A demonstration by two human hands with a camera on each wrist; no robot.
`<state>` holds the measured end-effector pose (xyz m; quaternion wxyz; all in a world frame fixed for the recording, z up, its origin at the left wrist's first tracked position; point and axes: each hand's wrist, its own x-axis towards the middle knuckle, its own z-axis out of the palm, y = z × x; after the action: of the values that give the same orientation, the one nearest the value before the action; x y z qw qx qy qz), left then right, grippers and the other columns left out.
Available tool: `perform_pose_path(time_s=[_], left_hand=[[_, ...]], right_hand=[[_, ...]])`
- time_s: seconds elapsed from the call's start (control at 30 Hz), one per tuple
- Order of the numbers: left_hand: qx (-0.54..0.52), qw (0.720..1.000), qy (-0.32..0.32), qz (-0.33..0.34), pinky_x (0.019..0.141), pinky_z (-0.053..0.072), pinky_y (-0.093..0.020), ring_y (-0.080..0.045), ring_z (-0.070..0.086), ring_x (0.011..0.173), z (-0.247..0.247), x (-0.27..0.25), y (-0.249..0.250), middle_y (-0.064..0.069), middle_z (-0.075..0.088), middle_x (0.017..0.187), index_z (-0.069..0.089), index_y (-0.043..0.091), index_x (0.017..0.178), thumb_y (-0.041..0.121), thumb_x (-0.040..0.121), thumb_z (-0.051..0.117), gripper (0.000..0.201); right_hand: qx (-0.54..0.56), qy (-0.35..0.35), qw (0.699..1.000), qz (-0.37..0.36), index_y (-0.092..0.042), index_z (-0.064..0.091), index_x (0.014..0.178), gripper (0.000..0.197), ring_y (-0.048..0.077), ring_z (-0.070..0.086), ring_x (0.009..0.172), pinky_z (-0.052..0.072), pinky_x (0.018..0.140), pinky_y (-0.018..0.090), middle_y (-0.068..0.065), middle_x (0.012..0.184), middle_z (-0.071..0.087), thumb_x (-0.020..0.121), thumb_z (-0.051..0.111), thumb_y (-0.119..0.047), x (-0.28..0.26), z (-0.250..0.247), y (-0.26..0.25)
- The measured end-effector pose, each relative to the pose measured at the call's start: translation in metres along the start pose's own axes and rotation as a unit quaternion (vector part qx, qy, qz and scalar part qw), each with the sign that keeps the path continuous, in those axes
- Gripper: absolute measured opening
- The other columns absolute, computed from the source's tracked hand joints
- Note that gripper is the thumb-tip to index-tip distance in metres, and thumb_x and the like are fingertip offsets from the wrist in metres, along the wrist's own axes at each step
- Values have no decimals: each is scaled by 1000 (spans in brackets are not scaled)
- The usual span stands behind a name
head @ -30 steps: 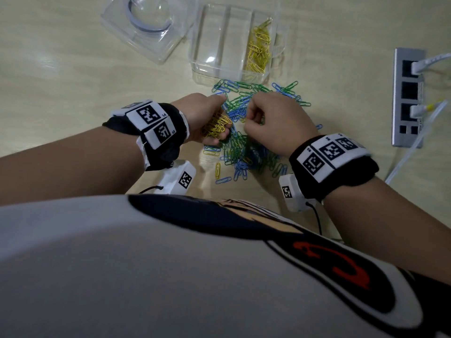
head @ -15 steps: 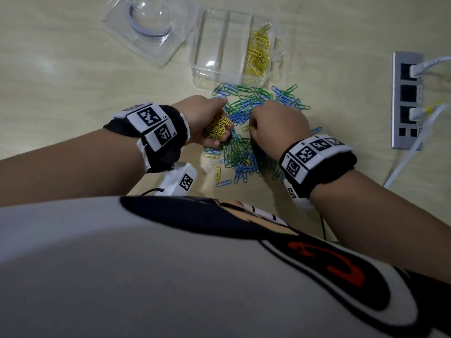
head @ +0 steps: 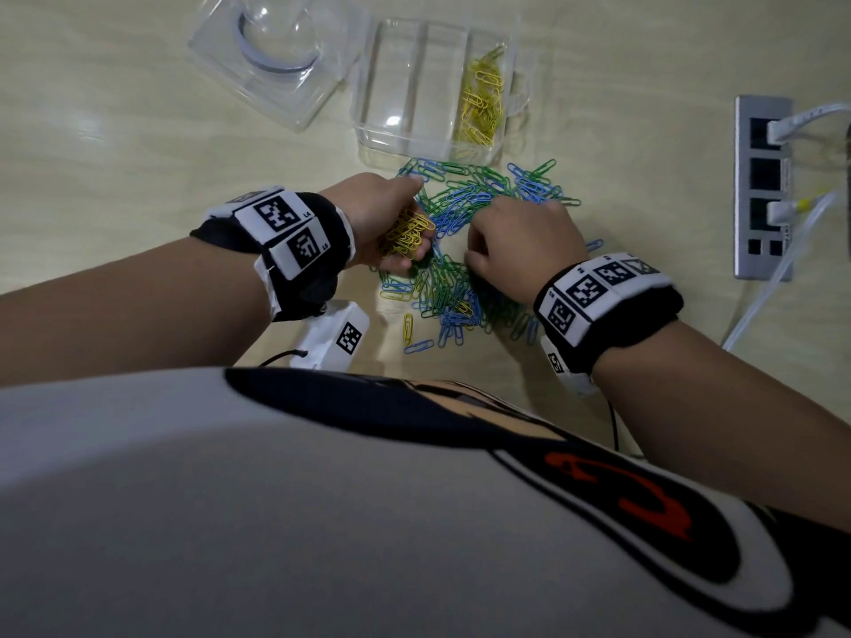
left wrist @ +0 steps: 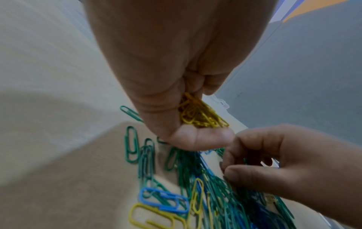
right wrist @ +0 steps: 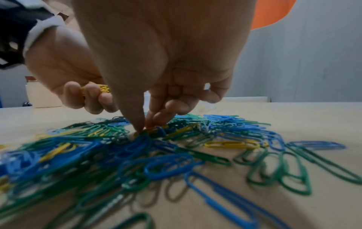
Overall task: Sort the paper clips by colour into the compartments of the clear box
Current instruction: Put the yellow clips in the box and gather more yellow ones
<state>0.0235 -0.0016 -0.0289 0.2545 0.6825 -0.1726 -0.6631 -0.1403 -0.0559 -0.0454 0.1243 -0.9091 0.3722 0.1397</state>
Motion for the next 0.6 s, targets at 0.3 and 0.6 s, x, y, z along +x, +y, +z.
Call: perform_pose_path(time_s=[0.3, 0.6], left_hand=[[-1, 999, 37, -4, 44, 47, -18, -15, 56, 49, -11, 0, -1, -7, 59, 61, 56, 9, 79, 41, 101, 32, 46], [-6, 999, 35, -10, 45, 46, -18, -14, 56, 45, -16, -4, -9, -6, 56, 61, 53, 10, 80, 41, 102, 30, 45]], right_hand=[[10, -16, 993, -114, -30, 58, 112, 27, 22, 56, 106, 34, 90, 41, -3, 108, 54, 90, 53, -46, -7, 2, -35], [27, 10, 997, -74, -28, 64, 100, 22, 25, 58, 96, 35, 87, 39, -2, 99, 57, 96, 43, -32, -5, 0, -27]])
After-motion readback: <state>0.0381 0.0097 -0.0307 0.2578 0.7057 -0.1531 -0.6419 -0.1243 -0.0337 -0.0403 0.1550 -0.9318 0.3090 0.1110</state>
